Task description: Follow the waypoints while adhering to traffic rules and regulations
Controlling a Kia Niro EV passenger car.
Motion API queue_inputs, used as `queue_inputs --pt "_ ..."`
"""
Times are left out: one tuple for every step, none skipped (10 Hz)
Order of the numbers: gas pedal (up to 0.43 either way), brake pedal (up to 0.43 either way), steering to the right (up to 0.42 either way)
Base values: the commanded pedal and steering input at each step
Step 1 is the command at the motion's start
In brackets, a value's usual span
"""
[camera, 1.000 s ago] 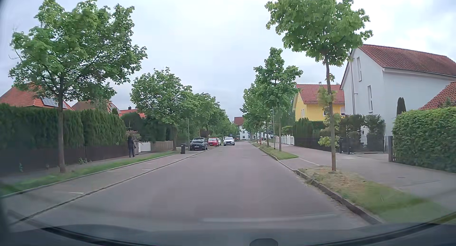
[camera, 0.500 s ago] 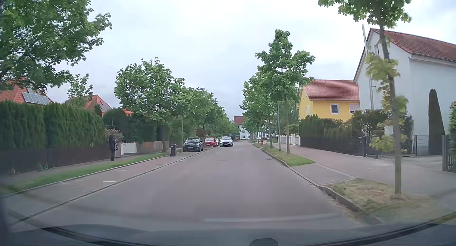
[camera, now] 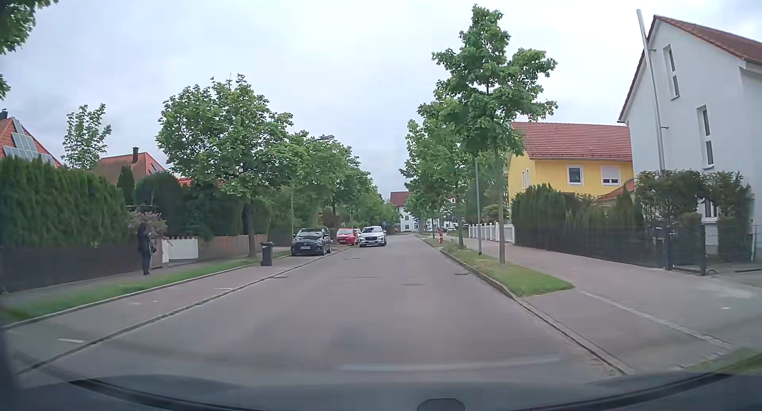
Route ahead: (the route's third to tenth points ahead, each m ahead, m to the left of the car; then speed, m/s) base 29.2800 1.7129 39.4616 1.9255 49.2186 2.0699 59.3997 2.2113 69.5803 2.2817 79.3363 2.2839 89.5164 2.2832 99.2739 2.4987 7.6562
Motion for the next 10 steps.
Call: queue_inputs --pt "0.0 0.0 0.001" --pt "0.0 0.0 0.001" --pt "0.0 0.0 0.002" --pt "0.0 0.0 0.004" --pt "0.0 0.0 0.005" --pt "0.0 0.0 0.007" --pt "0.0 0.0 0.013" --pt "0.0 0.0 0.017" --pt "0.0 0.0 0.016" --pt "0.0 0.0 0.013"
